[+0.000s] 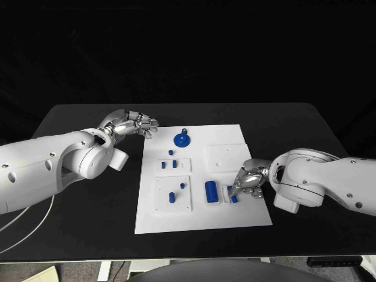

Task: Assemble the parts on the task board

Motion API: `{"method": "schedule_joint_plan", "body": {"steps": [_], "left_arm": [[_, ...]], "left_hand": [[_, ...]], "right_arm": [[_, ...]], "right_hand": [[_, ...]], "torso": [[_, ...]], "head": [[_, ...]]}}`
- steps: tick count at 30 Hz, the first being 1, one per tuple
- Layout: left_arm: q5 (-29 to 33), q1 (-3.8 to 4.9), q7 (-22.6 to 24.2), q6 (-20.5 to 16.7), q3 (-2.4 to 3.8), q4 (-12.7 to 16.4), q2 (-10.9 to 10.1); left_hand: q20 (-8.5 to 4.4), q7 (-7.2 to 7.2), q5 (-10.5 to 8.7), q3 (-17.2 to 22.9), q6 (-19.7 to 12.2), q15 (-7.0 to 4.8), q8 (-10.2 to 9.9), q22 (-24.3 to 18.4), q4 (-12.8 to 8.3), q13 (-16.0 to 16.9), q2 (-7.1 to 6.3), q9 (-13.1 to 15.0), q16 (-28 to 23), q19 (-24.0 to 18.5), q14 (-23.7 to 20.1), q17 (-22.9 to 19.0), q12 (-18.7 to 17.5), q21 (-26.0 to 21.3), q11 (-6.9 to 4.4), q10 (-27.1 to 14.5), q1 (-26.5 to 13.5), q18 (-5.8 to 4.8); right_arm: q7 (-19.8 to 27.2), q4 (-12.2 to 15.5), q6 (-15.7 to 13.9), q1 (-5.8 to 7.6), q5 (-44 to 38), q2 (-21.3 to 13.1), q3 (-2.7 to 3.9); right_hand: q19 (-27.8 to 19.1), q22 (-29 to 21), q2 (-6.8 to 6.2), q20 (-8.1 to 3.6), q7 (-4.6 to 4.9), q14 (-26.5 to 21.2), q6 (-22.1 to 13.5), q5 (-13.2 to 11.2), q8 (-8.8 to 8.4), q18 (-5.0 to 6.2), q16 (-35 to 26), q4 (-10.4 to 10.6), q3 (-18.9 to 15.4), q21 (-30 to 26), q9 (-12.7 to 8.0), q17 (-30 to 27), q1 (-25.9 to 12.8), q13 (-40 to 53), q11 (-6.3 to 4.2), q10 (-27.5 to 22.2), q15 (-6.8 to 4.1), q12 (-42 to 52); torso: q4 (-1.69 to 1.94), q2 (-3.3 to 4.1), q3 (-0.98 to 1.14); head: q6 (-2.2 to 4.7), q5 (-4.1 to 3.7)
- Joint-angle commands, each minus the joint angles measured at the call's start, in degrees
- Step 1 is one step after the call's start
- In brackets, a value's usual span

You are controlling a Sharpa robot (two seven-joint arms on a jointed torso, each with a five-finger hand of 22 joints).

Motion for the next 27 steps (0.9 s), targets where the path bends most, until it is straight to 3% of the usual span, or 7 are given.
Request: {"method": "schedule_joint_plan", "body": {"steps": [1, 23, 27], "left_arm": [[-0.2, 0.05, 0.2, 0.8, 0.04, 0.1, 0.0], [-0.3, 0.06, 0.2, 0.8, 0.05, 0.3, -0.2], [-0.3, 0.06, 0.2, 0.8, 0.05, 0.2, -0.1]], "left_hand": [[-0.5, -0.08, 0.27, 0.0, -0.4, 0.04, 0.3, 0.1, 0.2, 0.1, 0.51, -0.1, -0.4, 0.1, 0.4, 0.1, -0.2, -0.3, -0.16, -0.3, 0.2, -0.85], [-0.49, -0.08, 0.26, 0.0, -0.5, 0.04, 0.3, 0.1, 0.3, 0.1, 0.49, -0.1, -0.4, 0.1, 0.4, 0.2, -0.2, -0.4, -0.16, -0.3, 0.2, -0.86], [-0.49, -0.07, 0.25, 0.0, -0.5, 0.05, 0.3, 0.2, 0.3, 0.1, 0.48, -0.1, -0.4, 0.1, 0.4, 0.2, -0.2, -0.4, -0.16, -0.3, 0.1, -0.87]], "right_arm": [[0.7, 0.1, 1.0, -0.11, 1.3, 0.2, -0.06], [1.2, -0.1, 0.4, -0.11, 1.4, 1.0, -0.04], [1.2, 0.0, 0.5, -0.11, 1.4, 1.0, -0.04]], "right_hand": [[0.3, 0.6, 0.04, 0.06, 0.02, 0.0, 0.5, 0.3, 0.33, 2.14, -0.2, 0.2, -0.1, 0.0, 0.1, -0.1, -0.6, -0.1, -0.11, 0.3, -0.28, -0.1], [0.3, 0.6, 0.05, 0.03, 0.0, 0.0, 0.5, 0.2, 0.35, 2.14, -0.3, 0.3, -0.4, -0.1, 0.0, -0.1, -1.1, -0.1, -0.13, 0.3, -0.3, -0.1], [0.4, 0.6, -0.45, -0.02, -0.03, 0.0, 0.6, -0.2, 0.35, 2.14, -0.3, 0.6, -0.6, -0.1, -0.1, -0.1, -1.5, -0.1, -0.15, 0.2, -0.34, -0.1]], "torso": [[-0.03, 0.01, 0.0], [0.0, 0.01, 0.0], [-0.02, 0.06, -0.02]], "head": [[-0.05, 0.02], [-0.26, 0.39], [-0.28, 0.45]]}}
